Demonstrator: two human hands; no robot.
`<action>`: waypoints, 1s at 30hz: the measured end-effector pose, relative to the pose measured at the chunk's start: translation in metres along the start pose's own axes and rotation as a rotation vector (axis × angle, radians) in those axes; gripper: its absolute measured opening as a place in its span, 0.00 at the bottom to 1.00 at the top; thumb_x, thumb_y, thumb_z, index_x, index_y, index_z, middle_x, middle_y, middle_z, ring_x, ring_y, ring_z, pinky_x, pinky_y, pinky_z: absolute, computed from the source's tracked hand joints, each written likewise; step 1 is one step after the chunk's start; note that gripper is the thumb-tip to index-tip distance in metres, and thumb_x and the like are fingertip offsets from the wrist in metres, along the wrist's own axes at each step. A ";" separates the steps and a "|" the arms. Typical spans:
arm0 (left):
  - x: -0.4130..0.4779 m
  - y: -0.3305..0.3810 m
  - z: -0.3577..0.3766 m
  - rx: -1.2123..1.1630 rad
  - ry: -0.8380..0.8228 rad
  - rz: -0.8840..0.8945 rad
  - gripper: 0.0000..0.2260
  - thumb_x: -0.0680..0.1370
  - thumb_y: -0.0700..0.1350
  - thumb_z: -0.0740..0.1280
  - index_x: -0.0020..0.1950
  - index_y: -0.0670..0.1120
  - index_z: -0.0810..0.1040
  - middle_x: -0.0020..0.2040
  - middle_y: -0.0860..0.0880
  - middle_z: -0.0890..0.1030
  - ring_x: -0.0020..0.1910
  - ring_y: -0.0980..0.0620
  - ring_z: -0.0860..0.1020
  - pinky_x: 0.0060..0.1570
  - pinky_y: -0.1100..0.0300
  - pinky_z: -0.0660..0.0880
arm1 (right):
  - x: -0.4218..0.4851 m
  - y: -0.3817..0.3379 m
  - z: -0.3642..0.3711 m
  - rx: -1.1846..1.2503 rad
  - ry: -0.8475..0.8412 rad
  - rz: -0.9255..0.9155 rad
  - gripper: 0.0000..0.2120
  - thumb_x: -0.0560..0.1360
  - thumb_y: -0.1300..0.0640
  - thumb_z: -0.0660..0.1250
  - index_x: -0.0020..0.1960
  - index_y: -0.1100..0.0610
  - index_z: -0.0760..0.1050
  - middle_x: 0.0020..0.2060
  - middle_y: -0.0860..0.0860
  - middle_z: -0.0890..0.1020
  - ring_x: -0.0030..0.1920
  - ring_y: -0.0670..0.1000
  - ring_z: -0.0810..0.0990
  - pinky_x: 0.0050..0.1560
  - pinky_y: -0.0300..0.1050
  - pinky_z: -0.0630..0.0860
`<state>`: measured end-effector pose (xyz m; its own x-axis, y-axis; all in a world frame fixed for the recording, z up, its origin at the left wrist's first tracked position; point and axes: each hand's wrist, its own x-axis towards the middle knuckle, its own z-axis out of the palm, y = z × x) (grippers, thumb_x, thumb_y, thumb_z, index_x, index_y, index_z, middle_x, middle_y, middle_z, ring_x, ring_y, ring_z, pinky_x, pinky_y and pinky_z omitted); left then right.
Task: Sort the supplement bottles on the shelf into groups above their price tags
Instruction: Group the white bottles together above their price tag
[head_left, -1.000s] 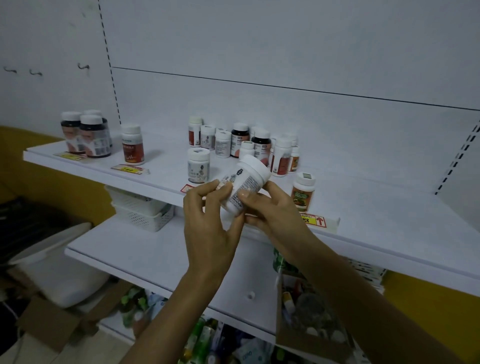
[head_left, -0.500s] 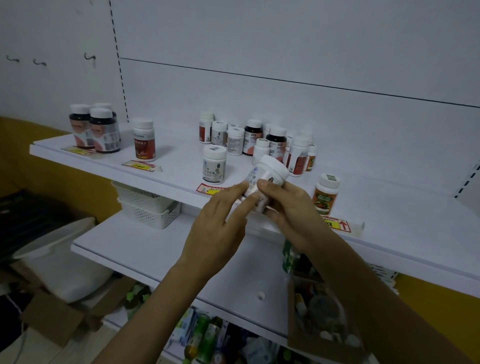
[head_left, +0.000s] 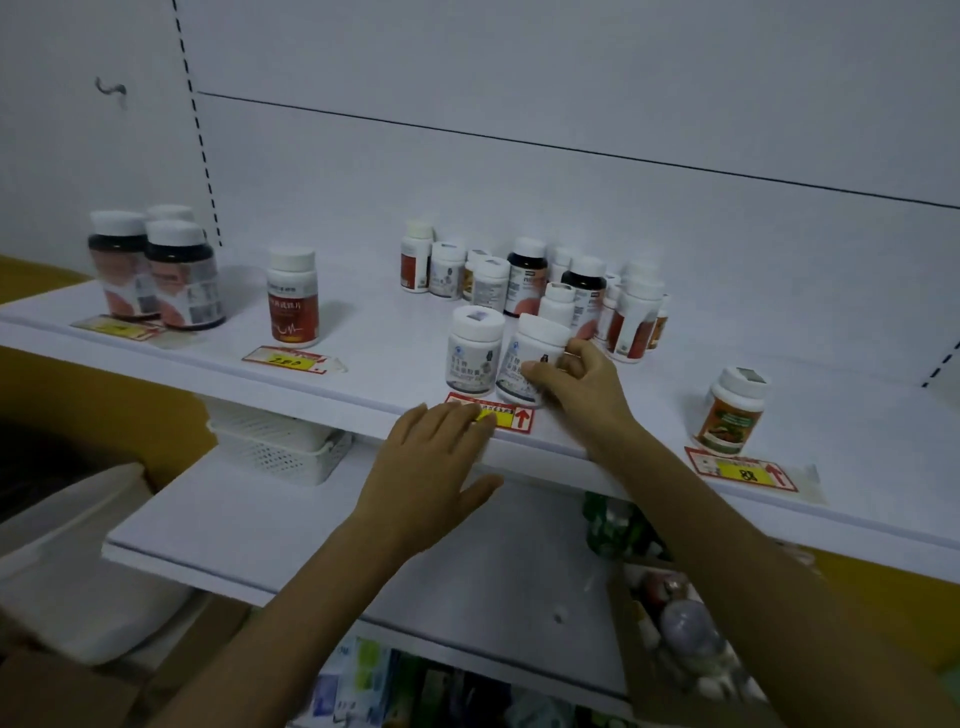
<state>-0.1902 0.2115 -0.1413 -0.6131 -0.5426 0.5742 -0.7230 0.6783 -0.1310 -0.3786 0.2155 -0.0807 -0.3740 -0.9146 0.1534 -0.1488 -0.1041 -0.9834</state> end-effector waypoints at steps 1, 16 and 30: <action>0.001 -0.002 0.001 -0.018 0.022 0.018 0.26 0.75 0.63 0.53 0.65 0.49 0.72 0.62 0.49 0.78 0.61 0.48 0.76 0.62 0.50 0.70 | -0.002 0.001 0.002 -0.038 -0.010 -0.020 0.24 0.71 0.60 0.72 0.64 0.56 0.69 0.62 0.55 0.78 0.57 0.53 0.80 0.56 0.51 0.79; 0.010 -0.021 0.013 -0.318 0.107 0.045 0.23 0.74 0.60 0.57 0.60 0.48 0.77 0.57 0.47 0.80 0.56 0.46 0.78 0.55 0.50 0.73 | -0.013 0.005 0.014 -0.492 0.081 -0.195 0.29 0.69 0.54 0.74 0.66 0.54 0.67 0.61 0.49 0.77 0.57 0.49 0.76 0.56 0.39 0.74; 0.086 -0.049 -0.007 -1.028 -0.197 -0.464 0.38 0.70 0.49 0.74 0.73 0.49 0.56 0.69 0.45 0.71 0.64 0.45 0.74 0.62 0.49 0.71 | -0.009 0.008 0.013 -0.500 0.088 -0.164 0.29 0.70 0.56 0.73 0.67 0.52 0.64 0.61 0.47 0.76 0.58 0.47 0.75 0.56 0.37 0.74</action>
<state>-0.2049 0.1348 -0.0803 -0.4598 -0.8533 0.2458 -0.3459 0.4270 0.8355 -0.3644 0.2176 -0.0912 -0.3814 -0.8635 0.3300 -0.6222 -0.0241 -0.7825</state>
